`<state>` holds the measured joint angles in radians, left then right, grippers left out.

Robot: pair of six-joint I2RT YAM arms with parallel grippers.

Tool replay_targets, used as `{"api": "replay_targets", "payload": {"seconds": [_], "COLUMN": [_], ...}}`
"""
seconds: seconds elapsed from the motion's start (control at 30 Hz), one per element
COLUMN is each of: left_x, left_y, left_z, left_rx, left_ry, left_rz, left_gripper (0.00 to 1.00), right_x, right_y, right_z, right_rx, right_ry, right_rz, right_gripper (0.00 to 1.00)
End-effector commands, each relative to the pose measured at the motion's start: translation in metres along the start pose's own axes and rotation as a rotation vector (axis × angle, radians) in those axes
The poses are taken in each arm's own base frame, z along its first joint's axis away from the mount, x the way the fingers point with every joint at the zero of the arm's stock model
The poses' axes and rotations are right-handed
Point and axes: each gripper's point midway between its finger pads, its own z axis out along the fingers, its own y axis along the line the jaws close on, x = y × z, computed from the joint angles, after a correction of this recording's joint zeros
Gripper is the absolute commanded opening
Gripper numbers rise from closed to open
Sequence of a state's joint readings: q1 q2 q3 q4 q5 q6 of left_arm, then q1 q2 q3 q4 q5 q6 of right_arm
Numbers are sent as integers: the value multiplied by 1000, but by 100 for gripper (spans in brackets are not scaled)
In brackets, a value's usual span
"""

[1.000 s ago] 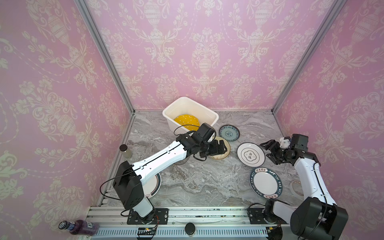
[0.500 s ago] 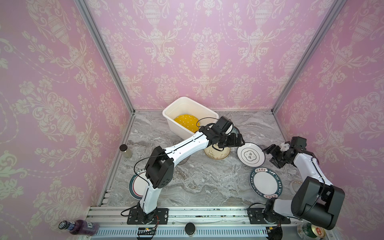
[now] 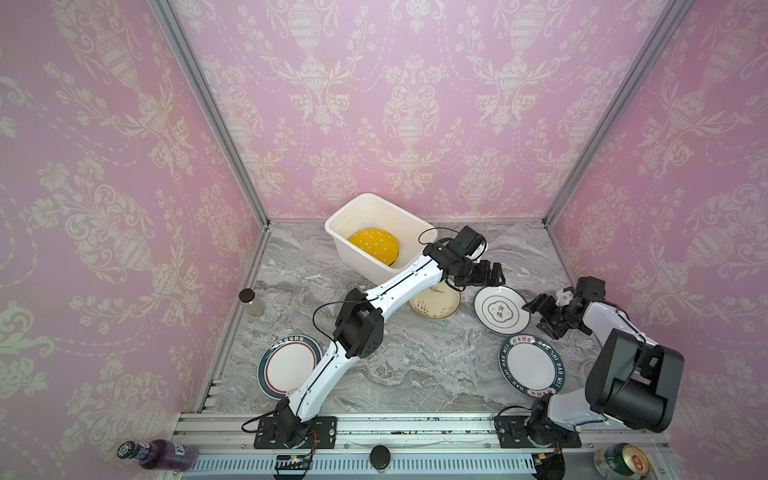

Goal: Place the plates into the plastic bin on the countertop

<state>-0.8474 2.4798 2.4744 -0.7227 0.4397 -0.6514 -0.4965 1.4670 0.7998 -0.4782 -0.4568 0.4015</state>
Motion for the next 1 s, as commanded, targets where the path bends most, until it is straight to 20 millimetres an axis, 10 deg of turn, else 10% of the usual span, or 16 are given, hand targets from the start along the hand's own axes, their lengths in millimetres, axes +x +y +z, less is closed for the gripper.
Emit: {"api": "replay_targets", "payload": {"seconds": [0.0, 0.97], "left_x": [13, 22], "left_y": [19, 66], "left_z": [5, 69], "left_rx": [-81, -99], "left_ry": [61, 84], "left_rz": [9, -129], "left_gripper": [97, 92], "right_x": [-13, -21], "right_y": [4, 9], "right_z": [1, 40], "right_rx": [-21, -160], "right_ry": [-27, 5], "right_rz": [-33, 3], "right_gripper": [74, 66]}}
